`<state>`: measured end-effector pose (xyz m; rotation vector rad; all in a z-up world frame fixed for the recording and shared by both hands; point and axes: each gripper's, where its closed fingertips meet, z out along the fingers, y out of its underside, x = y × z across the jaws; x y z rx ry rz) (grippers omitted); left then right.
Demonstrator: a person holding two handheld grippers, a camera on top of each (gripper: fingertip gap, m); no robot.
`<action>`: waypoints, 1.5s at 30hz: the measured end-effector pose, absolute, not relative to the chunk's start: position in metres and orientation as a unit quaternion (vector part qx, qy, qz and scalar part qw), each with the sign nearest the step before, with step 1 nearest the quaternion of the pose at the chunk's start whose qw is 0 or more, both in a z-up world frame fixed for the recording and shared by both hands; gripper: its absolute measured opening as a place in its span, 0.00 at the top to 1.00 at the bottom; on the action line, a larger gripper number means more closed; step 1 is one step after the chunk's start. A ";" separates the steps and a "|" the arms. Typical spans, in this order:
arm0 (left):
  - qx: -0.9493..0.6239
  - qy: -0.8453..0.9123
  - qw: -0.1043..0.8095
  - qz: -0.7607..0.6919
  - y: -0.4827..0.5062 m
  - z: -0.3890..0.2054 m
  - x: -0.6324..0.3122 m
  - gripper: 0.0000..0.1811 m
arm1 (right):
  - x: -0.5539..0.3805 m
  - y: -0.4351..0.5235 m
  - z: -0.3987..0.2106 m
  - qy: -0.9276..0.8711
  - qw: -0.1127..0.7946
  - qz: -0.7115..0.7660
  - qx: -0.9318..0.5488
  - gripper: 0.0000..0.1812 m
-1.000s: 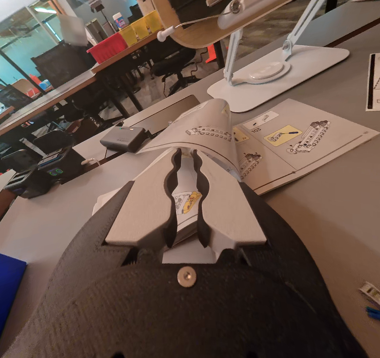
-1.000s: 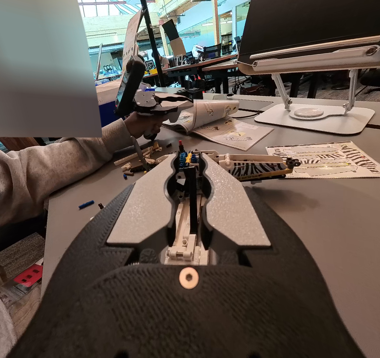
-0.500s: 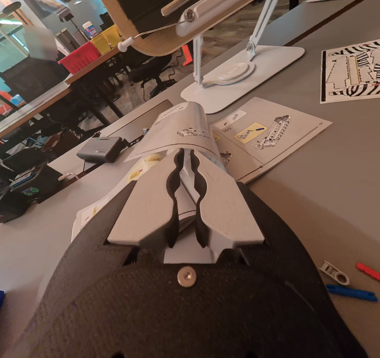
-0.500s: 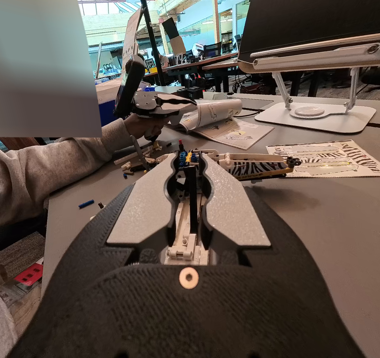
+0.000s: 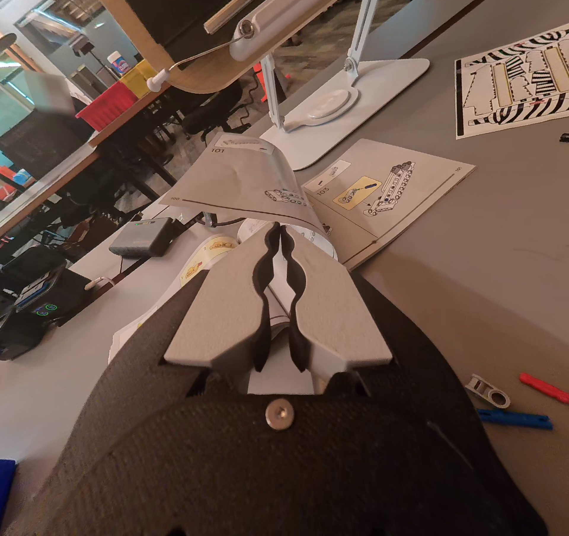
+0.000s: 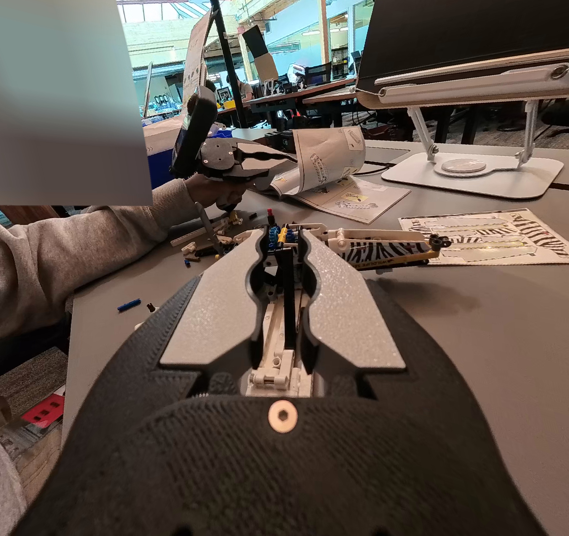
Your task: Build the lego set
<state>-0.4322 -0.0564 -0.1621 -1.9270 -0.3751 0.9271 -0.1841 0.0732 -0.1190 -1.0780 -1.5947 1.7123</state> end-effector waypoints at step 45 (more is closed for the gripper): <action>-0.682 -0.281 0.563 0.374 -0.099 -0.107 -0.456 1.00 | -0.184 0.073 -0.118 -0.592 0.279 0.641 -0.402 0.91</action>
